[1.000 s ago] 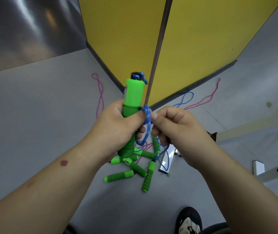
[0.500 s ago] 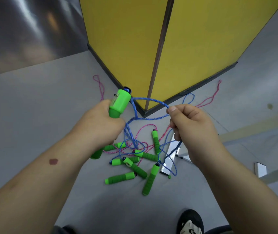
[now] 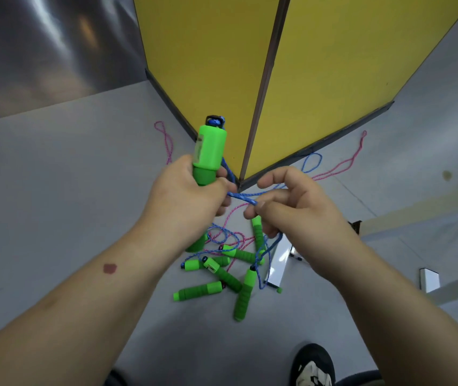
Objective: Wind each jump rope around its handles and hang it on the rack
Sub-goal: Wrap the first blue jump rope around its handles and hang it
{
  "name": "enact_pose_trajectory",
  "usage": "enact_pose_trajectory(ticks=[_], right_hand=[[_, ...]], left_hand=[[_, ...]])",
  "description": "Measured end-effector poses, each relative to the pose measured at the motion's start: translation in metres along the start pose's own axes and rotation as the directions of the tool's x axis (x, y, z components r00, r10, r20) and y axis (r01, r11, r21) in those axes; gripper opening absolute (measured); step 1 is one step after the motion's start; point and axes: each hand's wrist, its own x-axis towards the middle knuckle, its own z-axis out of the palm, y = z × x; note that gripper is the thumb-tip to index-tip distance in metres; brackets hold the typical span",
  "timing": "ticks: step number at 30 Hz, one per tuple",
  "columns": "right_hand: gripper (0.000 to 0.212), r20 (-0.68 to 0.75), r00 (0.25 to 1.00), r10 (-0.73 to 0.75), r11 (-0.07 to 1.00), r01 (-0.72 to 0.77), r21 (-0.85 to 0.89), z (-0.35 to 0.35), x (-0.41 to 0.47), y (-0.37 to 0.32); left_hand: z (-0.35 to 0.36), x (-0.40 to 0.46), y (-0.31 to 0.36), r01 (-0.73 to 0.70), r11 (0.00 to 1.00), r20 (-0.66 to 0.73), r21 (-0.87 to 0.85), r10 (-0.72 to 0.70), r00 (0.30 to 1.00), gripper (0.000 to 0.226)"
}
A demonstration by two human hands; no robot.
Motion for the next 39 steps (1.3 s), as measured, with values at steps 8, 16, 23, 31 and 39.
enact_pose_trajectory(ticks=[8, 16, 23, 31, 39], right_hand=[[0.011, -0.07, 0.995, -0.074, 0.988, 0.082, 0.13, 0.002, 0.004, -0.001], [0.013, -0.094, 0.995, -0.034, 0.992, 0.046, 0.119, 0.002, 0.001, -0.002], [0.012, -0.079, 0.997, 0.014, 0.998, -0.009, 0.056, -0.009, 0.002, -0.002], [0.006, -0.301, 0.954, -0.012, 0.995, 0.042, 0.092, -0.005, 0.005, 0.001], [0.016, -0.029, 0.999, -0.04, 0.997, 0.042, 0.06, 0.008, -0.002, 0.0]], left_hand=[[0.007, -0.014, 0.001, -0.026, 0.996, 0.318, -0.082, 0.051, 0.947, 0.033], [0.01, -0.016, 0.003, -0.157, 0.987, 0.198, -0.029, 0.16, 0.967, 0.01], [-0.011, 0.008, 0.004, 0.079, 0.978, 0.053, -0.192, -0.071, 0.996, 0.006], [-0.007, -0.001, 0.008, 0.198, 0.951, 0.2, -0.238, -0.152, 0.968, 0.03], [0.012, -0.008, -0.004, -0.046, 0.987, 0.157, -0.151, 0.07, 0.985, 0.011]])
